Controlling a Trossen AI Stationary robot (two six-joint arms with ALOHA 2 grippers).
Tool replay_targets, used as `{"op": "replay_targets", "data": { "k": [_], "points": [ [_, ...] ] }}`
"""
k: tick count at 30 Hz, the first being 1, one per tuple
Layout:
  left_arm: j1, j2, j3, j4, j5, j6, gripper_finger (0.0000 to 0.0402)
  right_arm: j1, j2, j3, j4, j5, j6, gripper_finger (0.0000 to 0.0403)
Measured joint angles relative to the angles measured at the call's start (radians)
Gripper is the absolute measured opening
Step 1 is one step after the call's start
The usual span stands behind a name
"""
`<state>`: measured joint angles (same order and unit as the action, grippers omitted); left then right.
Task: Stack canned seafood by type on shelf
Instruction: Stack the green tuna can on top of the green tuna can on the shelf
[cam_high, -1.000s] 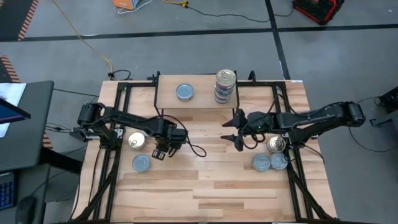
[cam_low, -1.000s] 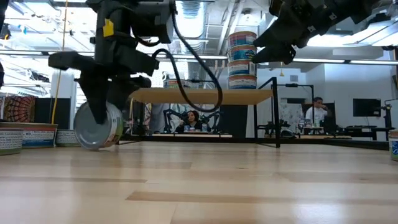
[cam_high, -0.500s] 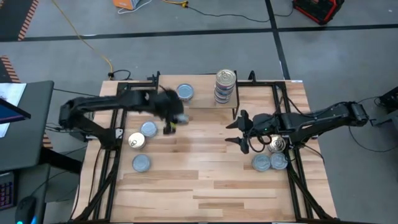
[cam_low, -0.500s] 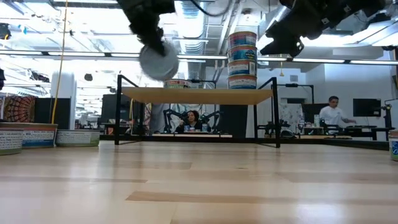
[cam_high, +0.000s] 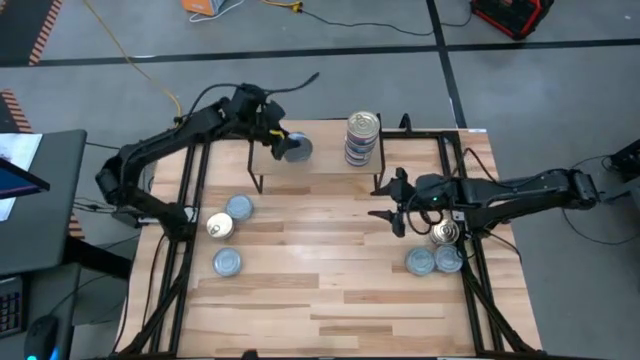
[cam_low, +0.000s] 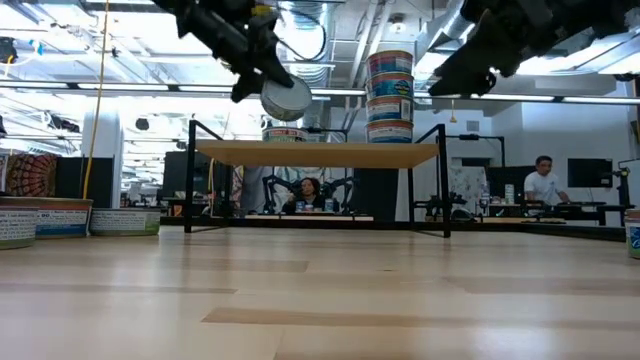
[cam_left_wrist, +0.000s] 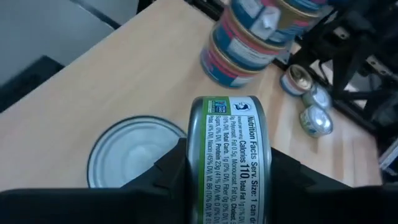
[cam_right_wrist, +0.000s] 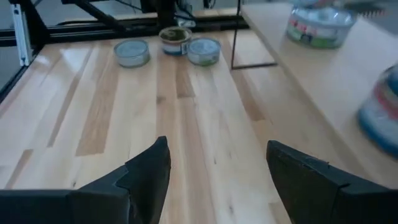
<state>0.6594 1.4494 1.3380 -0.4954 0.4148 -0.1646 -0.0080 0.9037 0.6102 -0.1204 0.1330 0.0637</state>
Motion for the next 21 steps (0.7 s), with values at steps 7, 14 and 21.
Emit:
{"op": "replay_targets", "data": {
  "k": [7,14,21],
  "points": [
    [0.053,0.044,0.000,0.078,0.067,-0.033,0.0135,-0.059,-0.127,0.000,-0.012,-0.001,-0.034,0.0289],
    [0.072,0.062,-0.001,0.095,0.075,-0.054,0.0142,-0.069,-0.148,0.000,-0.051,-0.005,-0.037,0.0289],
    [0.059,0.087,0.000,0.114,0.059,-0.099,0.0145,-0.069,-0.124,0.000,-0.055,-0.007,-0.038,0.0289]
  ]
}}
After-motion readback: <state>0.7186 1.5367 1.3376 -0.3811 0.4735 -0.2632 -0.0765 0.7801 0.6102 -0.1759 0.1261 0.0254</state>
